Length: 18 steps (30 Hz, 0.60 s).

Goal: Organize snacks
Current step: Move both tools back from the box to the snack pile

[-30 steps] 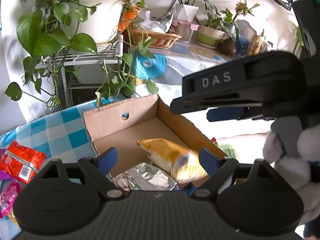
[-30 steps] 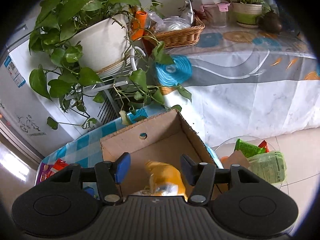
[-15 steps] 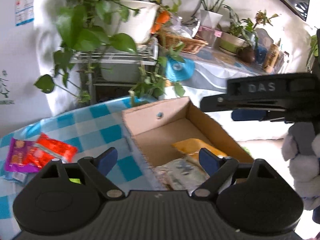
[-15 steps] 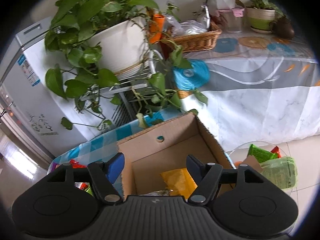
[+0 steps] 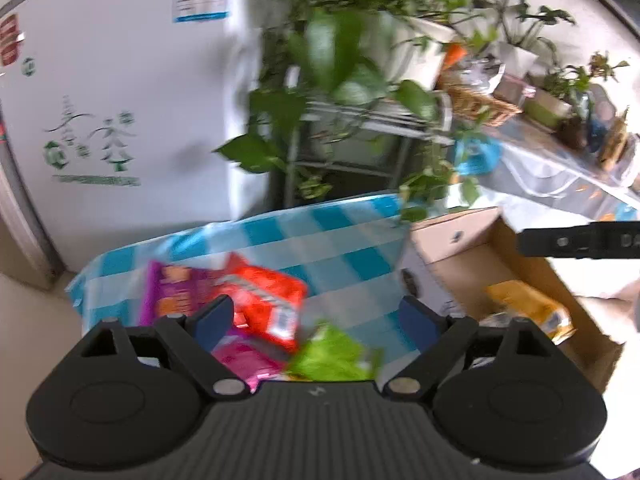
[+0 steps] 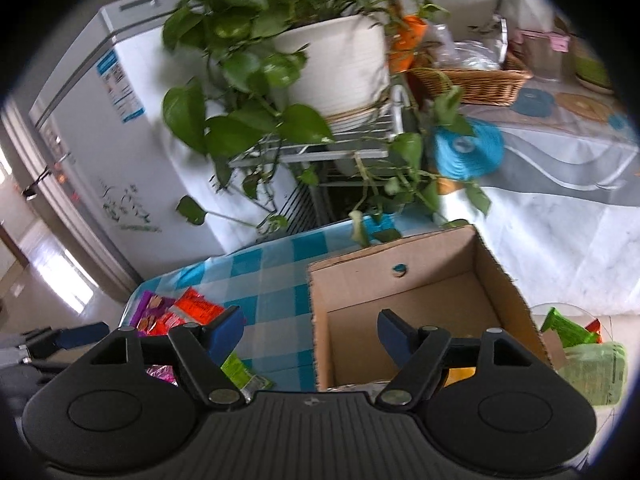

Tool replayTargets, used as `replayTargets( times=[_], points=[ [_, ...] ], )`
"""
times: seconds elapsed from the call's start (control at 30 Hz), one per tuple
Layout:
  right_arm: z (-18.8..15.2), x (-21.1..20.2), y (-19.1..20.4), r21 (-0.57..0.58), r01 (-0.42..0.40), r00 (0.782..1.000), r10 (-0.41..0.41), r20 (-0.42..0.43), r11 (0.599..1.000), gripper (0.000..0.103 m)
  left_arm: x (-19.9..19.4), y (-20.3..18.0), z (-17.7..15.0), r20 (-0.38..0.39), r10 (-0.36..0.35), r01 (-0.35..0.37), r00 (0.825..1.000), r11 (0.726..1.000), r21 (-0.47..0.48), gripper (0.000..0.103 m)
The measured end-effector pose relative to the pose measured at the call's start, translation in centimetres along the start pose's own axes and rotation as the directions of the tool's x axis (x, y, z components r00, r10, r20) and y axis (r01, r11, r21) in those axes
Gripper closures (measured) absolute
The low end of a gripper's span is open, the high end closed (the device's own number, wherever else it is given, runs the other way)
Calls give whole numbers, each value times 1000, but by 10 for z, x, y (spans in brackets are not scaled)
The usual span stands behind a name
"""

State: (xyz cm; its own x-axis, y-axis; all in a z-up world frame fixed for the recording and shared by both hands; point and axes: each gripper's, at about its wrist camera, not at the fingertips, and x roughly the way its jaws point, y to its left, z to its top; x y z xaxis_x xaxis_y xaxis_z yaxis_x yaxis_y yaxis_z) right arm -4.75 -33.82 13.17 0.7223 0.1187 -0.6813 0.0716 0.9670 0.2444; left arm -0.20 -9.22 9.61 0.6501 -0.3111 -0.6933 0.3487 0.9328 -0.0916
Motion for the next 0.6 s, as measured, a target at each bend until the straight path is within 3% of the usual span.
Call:
replayTargets(
  times=[0.33, 0.6],
  points=[
    [-6, 24, 35, -88, -46, 998, 42, -52, 995, 23, 13, 59, -17, -96, 76, -85, 992, 992, -90, 14],
    [-19, 50, 69, -201, -112, 987, 87, -132, 973, 23, 43, 75, -26, -164, 89, -117, 982, 979, -167, 13]
  ],
)
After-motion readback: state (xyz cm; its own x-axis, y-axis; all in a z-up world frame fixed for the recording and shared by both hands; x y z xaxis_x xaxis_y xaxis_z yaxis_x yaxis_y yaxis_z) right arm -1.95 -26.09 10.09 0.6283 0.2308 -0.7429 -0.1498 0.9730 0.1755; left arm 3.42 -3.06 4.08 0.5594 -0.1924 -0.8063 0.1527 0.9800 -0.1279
